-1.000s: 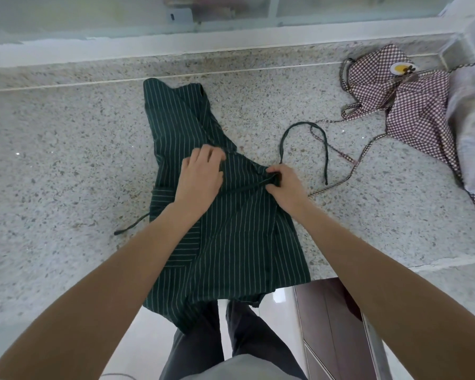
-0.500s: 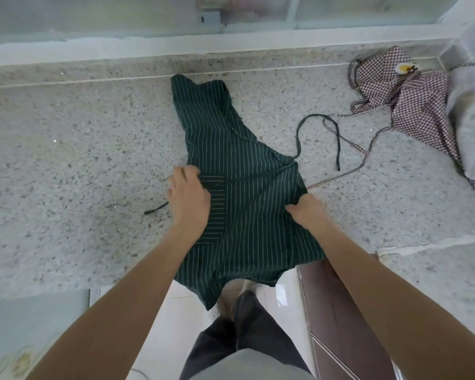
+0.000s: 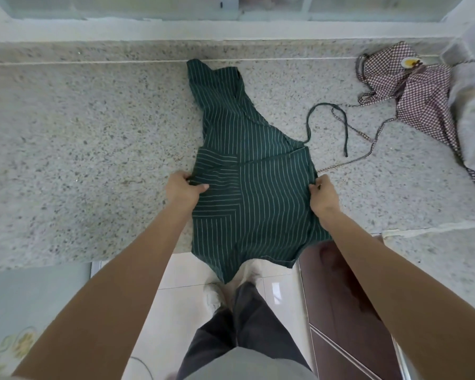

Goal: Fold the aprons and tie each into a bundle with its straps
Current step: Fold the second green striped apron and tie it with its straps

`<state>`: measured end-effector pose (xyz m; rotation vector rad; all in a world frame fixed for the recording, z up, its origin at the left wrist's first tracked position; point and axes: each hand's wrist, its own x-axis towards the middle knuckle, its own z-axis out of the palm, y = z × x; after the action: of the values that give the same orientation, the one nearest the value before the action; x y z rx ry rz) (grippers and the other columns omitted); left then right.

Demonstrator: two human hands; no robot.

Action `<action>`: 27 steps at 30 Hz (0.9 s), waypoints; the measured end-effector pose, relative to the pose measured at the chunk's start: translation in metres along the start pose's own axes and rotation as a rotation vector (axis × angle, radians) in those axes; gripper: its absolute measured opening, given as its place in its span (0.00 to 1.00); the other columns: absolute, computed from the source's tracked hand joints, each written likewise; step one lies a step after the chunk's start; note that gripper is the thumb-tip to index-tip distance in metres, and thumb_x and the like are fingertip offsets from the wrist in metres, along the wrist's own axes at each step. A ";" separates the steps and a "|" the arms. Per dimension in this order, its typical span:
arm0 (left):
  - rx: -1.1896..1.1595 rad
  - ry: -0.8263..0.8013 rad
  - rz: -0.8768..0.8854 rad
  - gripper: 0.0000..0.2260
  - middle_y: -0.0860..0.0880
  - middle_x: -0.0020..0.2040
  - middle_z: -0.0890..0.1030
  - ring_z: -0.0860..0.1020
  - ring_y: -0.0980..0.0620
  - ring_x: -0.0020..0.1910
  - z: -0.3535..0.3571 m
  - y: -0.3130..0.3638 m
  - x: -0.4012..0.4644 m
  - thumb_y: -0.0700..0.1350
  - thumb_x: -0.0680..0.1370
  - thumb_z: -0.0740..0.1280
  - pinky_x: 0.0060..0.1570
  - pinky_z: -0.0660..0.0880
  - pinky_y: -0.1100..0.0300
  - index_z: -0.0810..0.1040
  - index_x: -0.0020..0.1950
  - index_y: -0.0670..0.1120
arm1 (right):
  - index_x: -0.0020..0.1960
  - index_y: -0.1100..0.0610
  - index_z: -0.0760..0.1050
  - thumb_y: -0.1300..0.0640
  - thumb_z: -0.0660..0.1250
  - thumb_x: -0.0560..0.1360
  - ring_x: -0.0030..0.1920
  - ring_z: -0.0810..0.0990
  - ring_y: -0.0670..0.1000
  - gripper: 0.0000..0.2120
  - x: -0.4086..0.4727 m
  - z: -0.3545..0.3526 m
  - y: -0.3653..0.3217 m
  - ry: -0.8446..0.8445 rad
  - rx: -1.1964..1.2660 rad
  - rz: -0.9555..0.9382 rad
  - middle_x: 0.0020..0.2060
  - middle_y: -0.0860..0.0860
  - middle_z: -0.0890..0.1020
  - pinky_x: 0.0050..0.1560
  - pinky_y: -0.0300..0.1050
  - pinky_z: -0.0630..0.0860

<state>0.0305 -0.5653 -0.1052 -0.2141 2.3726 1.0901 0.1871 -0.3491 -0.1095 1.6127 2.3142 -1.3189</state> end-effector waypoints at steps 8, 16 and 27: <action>0.049 -0.126 -0.024 0.22 0.42 0.63 0.76 0.75 0.42 0.60 -0.001 -0.006 0.008 0.46 0.77 0.68 0.61 0.73 0.51 0.69 0.68 0.39 | 0.64 0.64 0.68 0.55 0.56 0.82 0.52 0.76 0.59 0.16 0.005 -0.008 -0.008 -0.031 -0.135 -0.066 0.52 0.58 0.77 0.48 0.49 0.71; 0.014 -0.097 -0.057 0.21 0.39 0.61 0.76 0.75 0.41 0.58 0.007 -0.001 0.005 0.45 0.76 0.68 0.59 0.74 0.48 0.70 0.65 0.37 | 0.62 0.67 0.68 0.58 0.53 0.82 0.58 0.74 0.62 0.15 0.018 -0.006 -0.011 -0.019 -0.260 -0.076 0.57 0.64 0.76 0.51 0.48 0.68; -0.131 0.051 -0.116 0.26 0.43 0.63 0.74 0.74 0.45 0.59 0.009 0.009 0.011 0.45 0.71 0.74 0.56 0.73 0.51 0.66 0.64 0.42 | 0.62 0.67 0.70 0.60 0.55 0.81 0.56 0.75 0.62 0.14 0.034 -0.004 -0.017 -0.048 -0.365 -0.113 0.56 0.64 0.77 0.47 0.46 0.68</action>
<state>0.0219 -0.5518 -0.1098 -0.4260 2.3030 1.1981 0.1597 -0.3225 -0.1114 1.3406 2.4667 -0.8680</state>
